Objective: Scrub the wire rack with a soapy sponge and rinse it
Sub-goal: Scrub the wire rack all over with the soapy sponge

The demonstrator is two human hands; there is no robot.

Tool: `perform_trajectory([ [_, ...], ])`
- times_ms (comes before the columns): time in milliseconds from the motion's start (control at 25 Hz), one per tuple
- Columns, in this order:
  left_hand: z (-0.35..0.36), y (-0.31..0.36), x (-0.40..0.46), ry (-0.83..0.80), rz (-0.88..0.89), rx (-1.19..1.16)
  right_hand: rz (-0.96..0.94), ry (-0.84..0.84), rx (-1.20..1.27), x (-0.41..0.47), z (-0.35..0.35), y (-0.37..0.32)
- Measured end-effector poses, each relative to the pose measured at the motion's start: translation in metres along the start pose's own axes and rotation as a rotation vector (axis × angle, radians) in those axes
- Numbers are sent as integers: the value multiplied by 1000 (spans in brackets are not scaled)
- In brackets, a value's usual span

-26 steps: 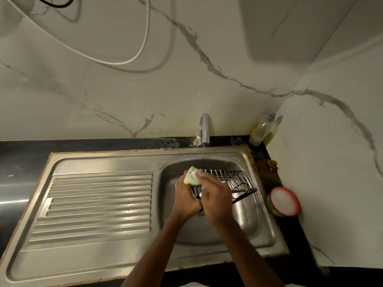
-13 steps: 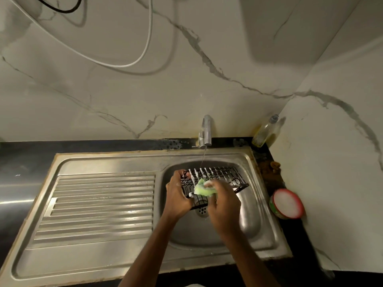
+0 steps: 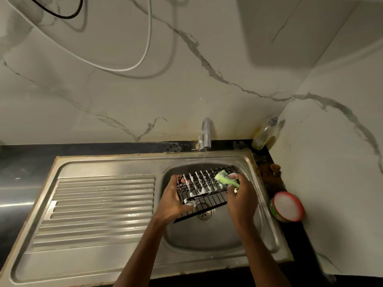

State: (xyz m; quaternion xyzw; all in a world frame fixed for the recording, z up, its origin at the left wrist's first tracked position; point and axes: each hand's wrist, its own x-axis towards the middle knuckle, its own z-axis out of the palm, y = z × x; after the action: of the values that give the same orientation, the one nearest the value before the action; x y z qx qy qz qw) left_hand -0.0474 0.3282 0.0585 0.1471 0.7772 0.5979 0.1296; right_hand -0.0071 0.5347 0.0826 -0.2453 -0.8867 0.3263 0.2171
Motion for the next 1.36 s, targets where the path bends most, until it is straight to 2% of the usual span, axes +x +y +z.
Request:
perform_trajectory([
  [160, -6, -1, -6, -77, -64, -22, 261, -387, 288, 27, -6, 4],
  [280, -11, -5, -10, -127, -207, -119, 287, -486, 325, 25, -10, -3],
  [360, -9, 2, -9, -65, -339, -233, 312, -464, 339, 20, -9, -1],
  [480, -3, 8, 3, 209, -386, -210, 268, -389, 295, 8, -4, -6],
  [520, 0, 7, 7, 254, -425, -277, 226, -357, 264, 5, -2, -8],
  [680, 10, -8, 6, 184, -610, -459, 52, -258, 139, 7, 0, -13],
  [840, 9, 12, -5, 105, -742, -550, 4, -221, 72, 8, -5, -16],
  [1000, 14, -3, -11, 131, -671, -530, -43, -206, -72, 11, -17, -16],
  [1080, 19, -38, -1, 144, -664, -531, -109, -56, -256, 22, -31, -18],
  [1200, 13, -3, 3, 182, -682, -519, -142, 137, -305, 31, -31, -14],
  [1280, 13, 17, 3, 184, -654, -540, -222, 115, -202, 8, -11, -23],
  [1360, 14, 23, 6, 213, -628, -519, -482, 4, -151, -29, 12, -31],
])
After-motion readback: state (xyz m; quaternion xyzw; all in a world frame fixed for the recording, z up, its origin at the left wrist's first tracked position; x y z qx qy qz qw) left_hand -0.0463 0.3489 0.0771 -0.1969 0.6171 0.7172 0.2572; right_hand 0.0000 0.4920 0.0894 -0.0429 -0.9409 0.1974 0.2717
